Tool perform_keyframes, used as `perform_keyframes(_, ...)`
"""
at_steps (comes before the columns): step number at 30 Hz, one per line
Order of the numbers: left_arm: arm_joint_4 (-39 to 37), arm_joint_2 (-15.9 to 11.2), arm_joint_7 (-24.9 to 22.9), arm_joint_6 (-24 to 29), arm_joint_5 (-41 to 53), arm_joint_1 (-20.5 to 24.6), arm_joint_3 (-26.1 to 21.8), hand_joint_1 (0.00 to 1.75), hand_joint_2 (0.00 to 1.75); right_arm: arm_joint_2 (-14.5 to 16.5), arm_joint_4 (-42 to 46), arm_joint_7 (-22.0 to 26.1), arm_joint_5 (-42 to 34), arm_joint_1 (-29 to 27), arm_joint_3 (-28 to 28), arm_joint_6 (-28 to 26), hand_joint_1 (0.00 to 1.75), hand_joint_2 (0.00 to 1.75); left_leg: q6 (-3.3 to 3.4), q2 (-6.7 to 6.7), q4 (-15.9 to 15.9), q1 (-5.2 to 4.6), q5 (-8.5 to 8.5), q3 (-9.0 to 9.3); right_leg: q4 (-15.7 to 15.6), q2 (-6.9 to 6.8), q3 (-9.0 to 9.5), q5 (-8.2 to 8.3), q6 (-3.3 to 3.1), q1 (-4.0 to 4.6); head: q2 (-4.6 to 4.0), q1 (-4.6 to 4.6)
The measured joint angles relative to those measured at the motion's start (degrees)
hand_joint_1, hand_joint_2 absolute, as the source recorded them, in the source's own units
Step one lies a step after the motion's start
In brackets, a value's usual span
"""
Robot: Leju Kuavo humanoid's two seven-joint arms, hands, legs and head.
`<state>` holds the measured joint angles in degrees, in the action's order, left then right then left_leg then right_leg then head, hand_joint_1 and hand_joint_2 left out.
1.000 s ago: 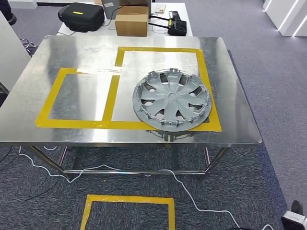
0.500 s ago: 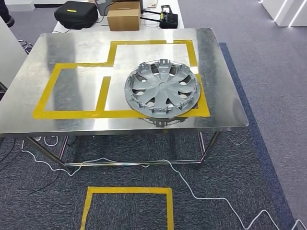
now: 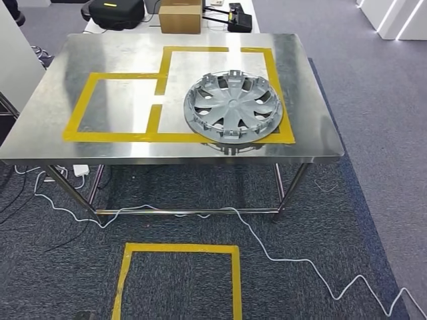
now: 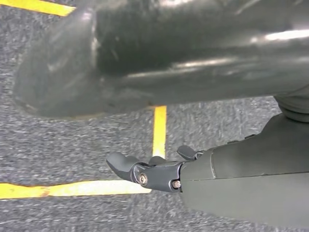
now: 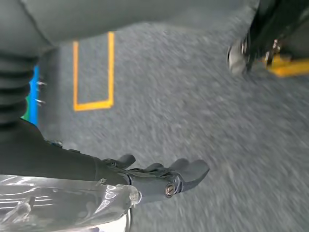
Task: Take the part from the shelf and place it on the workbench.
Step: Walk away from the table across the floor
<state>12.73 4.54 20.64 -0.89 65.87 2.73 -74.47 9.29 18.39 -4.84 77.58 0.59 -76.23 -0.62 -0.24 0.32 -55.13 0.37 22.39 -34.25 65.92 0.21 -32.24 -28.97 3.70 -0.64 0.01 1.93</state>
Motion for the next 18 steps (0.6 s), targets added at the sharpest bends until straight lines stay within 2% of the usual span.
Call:
perform_keyframes(1, 0.0, 0.1, -0.1, -0.1, 0.0, 0.0, 0.0, 0.0, 0.0, 0.0, -0.4, -0.2, 0.2, 0.3, 0.0, 0.2, 0.0, 0.0, -0.31, -0.02, -0.1, -0.03, -0.5, -0.46, -4.5, 0.08, 3.24, -0.01, -0.17, 0.04, 0.0, 0.08)
perform_keyframes(2, 0.0, 0.2, -0.2, -0.1, 0.0, 0.0, 0.0, 0.0, 0.0, 0.0, -0.8, -0.3, 0.3, 0.5, 0.0, 0.3, 0.0, 0.0, -0.63, -0.05, -0.1, -0.07, -1.03, -0.69, -7.7, 0.16, 5.35, -0.38, -0.37, 0.11, 0.01, 0.1)
perform_keyframes(3, 0.0, 0.2, -0.3, -0.1, 0.0, 0.1, 0.0, 0.0, 0.0, 0.0, -1.1, -0.3, 0.4, 0.7, 0.0, 0.4, 0.0, 0.0, -0.94, -0.06, -0.1, -0.11, -1.54, -0.82, -9.7, 0.26, 6.41, -0.93, -0.6, 0.22, 0.01, 0.16)
perform_keyframes(5, 0.0, 0.3, -0.4, 0.0, -0.1, 0.1, 0.0, 0.0, 0.0, -0.2, -1.6, -0.3, 0.5, 0.6, 0.0, 0.6, 0.0, 0.0, -1.58, -0.11, 0.1, -0.01, -2.46, -1.01, -10.0, 0.24, 5.89, -0.47, -1.48, 0.31, 0.0, 0.15)
perform_keyframes(6, 0.0, 0.3, -0.5, 0.0, -0.2, 0.0, 0.0, 0.0, 0.0, -0.4, -1.7, -0.3, 0.6, 0.6, 0.0, 0.7, 0.0, 0.0, -1.9, -0.16, -0.2, 0.06, -1.97, -1.33, -10.0, 0.14, 5.44, -0.02, -2.04, 0.27, -0.01, 0.13)
perform_keyframes(7, 0.0, 0.4, -0.6, 0.1, -0.2, -0.1, 0.0, 0.0, 0.0, -0.7, -1.8, -0.3, 0.7, 0.5, 0.0, 0.9, 0.0, 0.0, -2.18, -0.2, -1.4, 0.11, -0.37, -1.89, -10.1, 0.03, 4.85, 0.6, -2.63, 0.2, -0.01, -0.03)
perform_keyframes(8, 0.0, 0.5, -0.6, 0.1, -0.2, -0.2, 0.0, 0.0, 0.0, -0.9, -1.8, -0.4, 0.8, 0.5, 0.0, 1.1, 0.0, 0.0, -2.39, -0.23, -3.8, 0.16, 2.25, -2.76, -10.2, -0.06, 4.22, 1.27, -3.09, 0.13, -0.01, -0.23)
perform_keyframes(10, 0.0, 0.7, -0.7, 0.0, -0.2, -0.2, 0.0, 0.0, 0.0, -1.4, -1.9, -0.5, 0.9, 0.4, 0.0, 1.4, 0.0, 0.0, -2.72, -0.24, -11.5, 0.18, 8.29, -4.89, -10.1, -0.13, 2.65, 2.64, -3.44, 0.2, -0.01, -0.57)
perform_keyframes(11, 0.0, 0.8, -0.6, 0.0, -0.2, -0.2, 0.0, 0.0, 0.0, -1.6, -1.9, -0.5, 0.9, 0.3, 0.0, 1.5, 0.0, 0.0, -2.83, -0.24, -15.0, 0.19, 9.8, -5.52, -10.0, -0.16, 1.79, 3.34, -3.4, 0.23, -0.01, -0.61)
perform_keyframes(12, 0.0, 0.8, -0.6, 0.0, -0.2, -0.2, 0.0, 0.0, 0.0, -1.7, -1.9, -0.6, 0.9, 0.3, 0.0, 1.6, 0.0, 0.0, -2.9, -0.24, -17.0, 0.19, 9.95, -5.43, -10.0, -0.19, 0.87, 4.0, -3.29, 0.24, -0.01, -0.62)
perform_keyframes(13, 0.0, 0.8, -0.6, 0.0, -0.2, -0.1, 0.0, 0.0, 0.0, -1.8, -1.9, -0.6, 0.9, 0.3, 0.0, 1.7, 0.0, 0.0, -2.94, -0.24, -17.0, 0.21, 8.85, -4.3, -9.9, -0.19, -0.02, 4.63, -3.11, 0.2, -0.01, -0.63)
perform_keyframes(14, 0.0, 0.8, -0.6, 0.0, -0.2, -0.1, 0.0, 0.0, 0.0, -1.8, -2.0, -0.6, 1.0, 0.3, 0.0, 1.7, 0.0, 0.0, -2.96, -0.23, -15.0, 0.25, 7.25, -2.27, -9.8, -0.19, -0.78, 5.14, -2.87, 0.14, -0.01, -0.65)
perform_keyframes(15, 0.0, 0.8, -0.6, -0.1, -0.2, -0.1, 0.0, 0.0, 0.0, -1.9, -2.0, -0.6, 1.0, 0.3, 0.0, 1.7, 0.0, 0.0, -3.01, -0.23, -11.6, 0.35, 5.94, 0.5, -9.6, -0.19, -1.39, 5.58, -2.57, 0.09, -0.01, -0.7)
perform_keyframes(16, 0.0, 0.9, -0.6, -0.1, -0.2, 0.0, 0.0, 0.0, 0.0, -1.9, -2.0, -0.8, 1.0, 0.3, -0.1, 1.8, 0.0, 0.0, -3.02, -0.27, -7.4, 0.44, 5.35, 3.59, -9.4, -0.2, -1.96, 5.94, -2.24, 0.14, -0.01, -0.82)
perform_keyframes(17, 0.0, 0.9, -0.6, -0.2, -0.3, 0.2, 0.0, 0.0, 0.0, -2.0, -2.1, -1.0, 0.9, 0.3, -0.1, 1.9, 0.0, 0.0, -2.83, -0.33, -3.8, 0.51, 5.55, 6.0, -9.1, -0.22, -2.43, 6.34, -1.89, 0.26, -0.01, -0.9)
perform_keyframes(18, 0.0, 1.1, -0.5, -0.5, -0.3, 0.3, 0.0, 0.0, 0.0, -2.2, -2.1, -1.3, 0.9, 0.4, -0.1, 2.0, 0.0, 0.0, -2.6, -0.42, -1.3, 0.54, 6.02, 7.51, -8.8, -0.26, -2.89, 6.81, -1.58, 0.4, -0.01, -0.97)
